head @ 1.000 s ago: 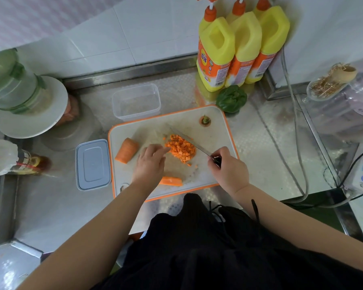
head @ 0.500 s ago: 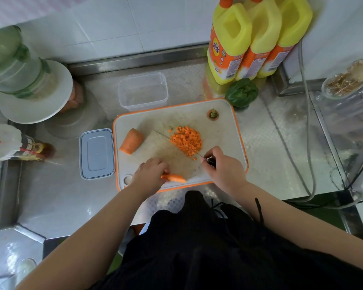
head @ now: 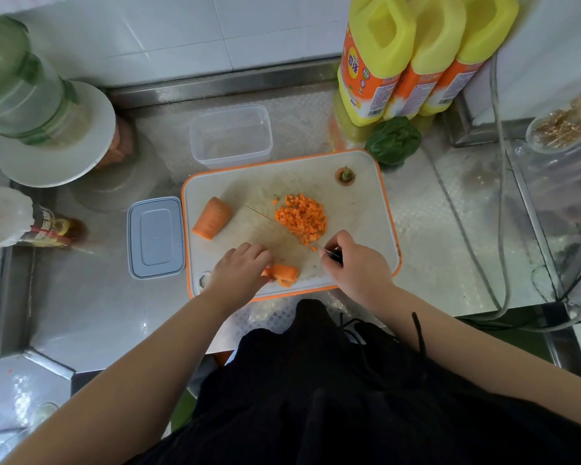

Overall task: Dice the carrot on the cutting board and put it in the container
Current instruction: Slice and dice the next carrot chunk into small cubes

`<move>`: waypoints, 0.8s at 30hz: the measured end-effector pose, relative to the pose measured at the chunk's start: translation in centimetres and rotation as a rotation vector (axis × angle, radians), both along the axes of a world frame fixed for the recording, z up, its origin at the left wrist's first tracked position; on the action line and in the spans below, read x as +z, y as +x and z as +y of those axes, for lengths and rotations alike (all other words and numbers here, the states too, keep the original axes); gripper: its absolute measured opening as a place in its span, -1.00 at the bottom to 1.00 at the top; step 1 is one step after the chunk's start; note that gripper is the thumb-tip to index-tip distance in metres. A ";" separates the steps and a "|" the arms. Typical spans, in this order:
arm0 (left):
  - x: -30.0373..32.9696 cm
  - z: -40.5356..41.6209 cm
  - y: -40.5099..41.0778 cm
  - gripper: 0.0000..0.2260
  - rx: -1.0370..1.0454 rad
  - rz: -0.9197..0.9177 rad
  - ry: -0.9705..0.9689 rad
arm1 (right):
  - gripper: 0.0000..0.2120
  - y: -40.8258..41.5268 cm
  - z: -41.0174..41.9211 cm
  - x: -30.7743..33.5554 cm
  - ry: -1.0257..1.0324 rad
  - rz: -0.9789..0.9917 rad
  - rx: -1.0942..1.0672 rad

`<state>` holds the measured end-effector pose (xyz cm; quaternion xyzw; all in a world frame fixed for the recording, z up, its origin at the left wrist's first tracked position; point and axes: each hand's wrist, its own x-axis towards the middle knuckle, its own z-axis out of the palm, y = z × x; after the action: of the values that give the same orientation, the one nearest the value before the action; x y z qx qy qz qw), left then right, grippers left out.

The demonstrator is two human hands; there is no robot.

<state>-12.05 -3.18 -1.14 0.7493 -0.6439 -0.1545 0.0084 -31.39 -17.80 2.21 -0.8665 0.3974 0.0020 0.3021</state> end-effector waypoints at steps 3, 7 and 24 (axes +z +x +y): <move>-0.3 -0.2 0.2 -0.70 -0.026 -0.013 -0.042 | -0.78 0.0 0.0 0.0 0.020 0.018 0.007; -0.6 -0.5 1.0 -0.72 -0.096 -0.018 -0.026 | -0.77 -0.1 -0.1 -0.1 0.019 0.036 0.020; 0.7 -2.4 1.9 -0.72 -0.020 0.160 0.071 | -0.78 0.1 -1.3 0.9 0.028 0.074 -0.034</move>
<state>-10.15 -5.55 -0.45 0.7280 -0.6427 -0.2365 0.0316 -31.31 -19.13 3.11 -0.8547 0.4227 0.0348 0.2992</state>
